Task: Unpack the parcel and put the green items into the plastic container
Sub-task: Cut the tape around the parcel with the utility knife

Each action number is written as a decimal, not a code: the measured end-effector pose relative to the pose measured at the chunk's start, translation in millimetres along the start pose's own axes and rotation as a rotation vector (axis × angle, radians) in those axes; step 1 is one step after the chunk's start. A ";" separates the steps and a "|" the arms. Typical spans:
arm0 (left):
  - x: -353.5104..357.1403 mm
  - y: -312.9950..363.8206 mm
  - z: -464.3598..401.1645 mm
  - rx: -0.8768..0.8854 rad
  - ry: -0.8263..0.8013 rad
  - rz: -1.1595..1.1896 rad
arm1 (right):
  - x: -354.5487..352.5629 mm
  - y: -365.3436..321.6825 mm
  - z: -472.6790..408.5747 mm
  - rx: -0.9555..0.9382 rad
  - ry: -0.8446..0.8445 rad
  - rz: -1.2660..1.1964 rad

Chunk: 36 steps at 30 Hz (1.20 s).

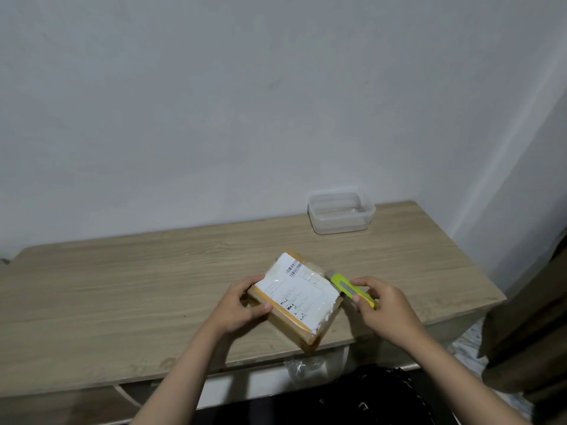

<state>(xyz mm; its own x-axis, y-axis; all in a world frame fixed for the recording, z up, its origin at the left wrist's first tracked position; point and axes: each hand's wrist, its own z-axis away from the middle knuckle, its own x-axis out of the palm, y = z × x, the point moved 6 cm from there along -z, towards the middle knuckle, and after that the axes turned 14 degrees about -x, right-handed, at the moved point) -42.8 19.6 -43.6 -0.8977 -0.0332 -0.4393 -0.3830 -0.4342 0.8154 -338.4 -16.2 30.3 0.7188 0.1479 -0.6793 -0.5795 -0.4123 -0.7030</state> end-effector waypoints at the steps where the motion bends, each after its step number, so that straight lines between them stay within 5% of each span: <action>1: 3.7 -6.2 2.8 0.017 0.044 -0.029 | 0.6 0.8 -0.4 0.006 0.012 -0.008; 8: 37.2 -15.4 42.8 0.039 0.281 -0.130 | -1.5 5.6 -2.7 0.039 0.075 0.027; 23: 44.3 -21.8 39.2 0.113 0.324 -0.164 | -1.1 10.7 9.6 0.113 0.057 0.094; 36: 44.4 -16.4 43.4 0.094 0.386 -0.236 | -5.1 -10.6 -3.7 0.125 -0.187 0.262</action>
<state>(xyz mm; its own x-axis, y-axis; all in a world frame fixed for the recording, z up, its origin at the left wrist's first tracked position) -85.9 64.3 -60.0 -0.6433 -0.2841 -0.7109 -0.6013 -0.3872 0.6989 -334.5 -15.9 42.0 0.4629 0.2186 -0.8590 -0.7861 -0.3467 -0.5118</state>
